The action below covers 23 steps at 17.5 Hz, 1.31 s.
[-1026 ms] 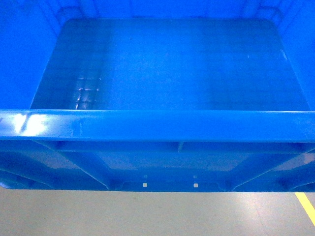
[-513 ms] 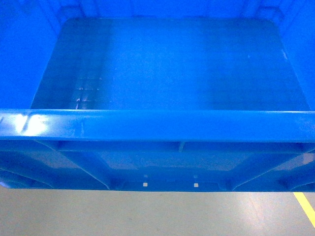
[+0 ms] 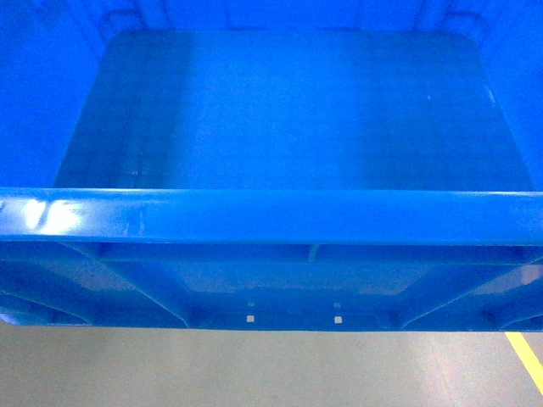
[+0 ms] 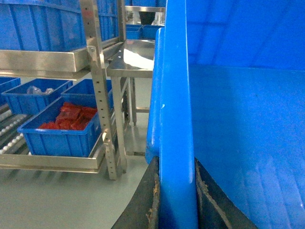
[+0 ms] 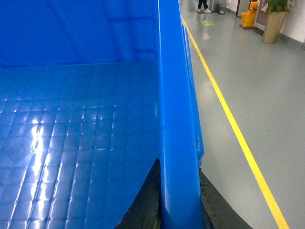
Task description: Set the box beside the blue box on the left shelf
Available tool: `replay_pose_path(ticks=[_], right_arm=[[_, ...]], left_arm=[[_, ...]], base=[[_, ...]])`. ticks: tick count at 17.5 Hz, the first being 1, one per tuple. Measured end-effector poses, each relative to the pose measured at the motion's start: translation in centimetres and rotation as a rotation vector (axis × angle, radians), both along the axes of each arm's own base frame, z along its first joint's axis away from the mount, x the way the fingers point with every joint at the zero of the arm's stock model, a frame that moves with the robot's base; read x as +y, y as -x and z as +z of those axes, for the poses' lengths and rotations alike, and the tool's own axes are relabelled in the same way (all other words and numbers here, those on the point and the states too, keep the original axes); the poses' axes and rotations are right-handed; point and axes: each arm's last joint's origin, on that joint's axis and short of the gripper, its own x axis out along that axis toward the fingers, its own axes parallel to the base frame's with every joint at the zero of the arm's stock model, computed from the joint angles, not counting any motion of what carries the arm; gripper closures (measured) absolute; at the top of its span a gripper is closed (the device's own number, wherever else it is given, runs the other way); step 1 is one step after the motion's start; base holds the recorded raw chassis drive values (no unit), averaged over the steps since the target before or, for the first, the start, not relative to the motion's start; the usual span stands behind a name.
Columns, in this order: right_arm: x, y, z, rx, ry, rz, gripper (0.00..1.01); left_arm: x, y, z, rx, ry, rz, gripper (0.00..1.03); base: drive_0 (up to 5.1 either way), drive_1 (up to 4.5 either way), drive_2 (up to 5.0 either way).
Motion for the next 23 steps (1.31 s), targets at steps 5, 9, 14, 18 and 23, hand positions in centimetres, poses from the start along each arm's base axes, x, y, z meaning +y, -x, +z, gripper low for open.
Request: replay_pose_path(ticks=[5, 9, 14, 18, 23], right_arm=[[0.0, 0.0, -0.01, 0.001, 0.0, 0.0, 0.93], [0.0, 0.0, -0.01, 0.001, 0.0, 0.0, 0.93], [0.0, -0.01, 0.01, -0.001, 0.0, 0.001, 0.93], [0.0, -0.02, -0.05, 0.003, 0.001, -0.001, 0.93], [-0.01, 0.02, 0.02, -0.001, 0.001, 0.0, 0.93]], left_arm=[[0.0, 0.0, -0.04, 0.003, -0.001, 0.001, 0.92], [0.0, 0.0, -0.01, 0.0, 0.0, 0.0, 0.92], [0.01, 0.0, -0.01, 0.0, 0.0, 0.0, 0.92], [-0.01, -0.03, -0.06, 0.003, 0.002, -0.001, 0.92], [-0.03, -0.03, -0.05, 0.002, 0.004, -0.003, 0.92]], base=[[0.1, 4.21, -4.1], [0.1, 4.21, -4.1], [0.1, 4.21, -4.1], [0.1, 4.21, -4.1], [0.1, 4.21, -4.1]])
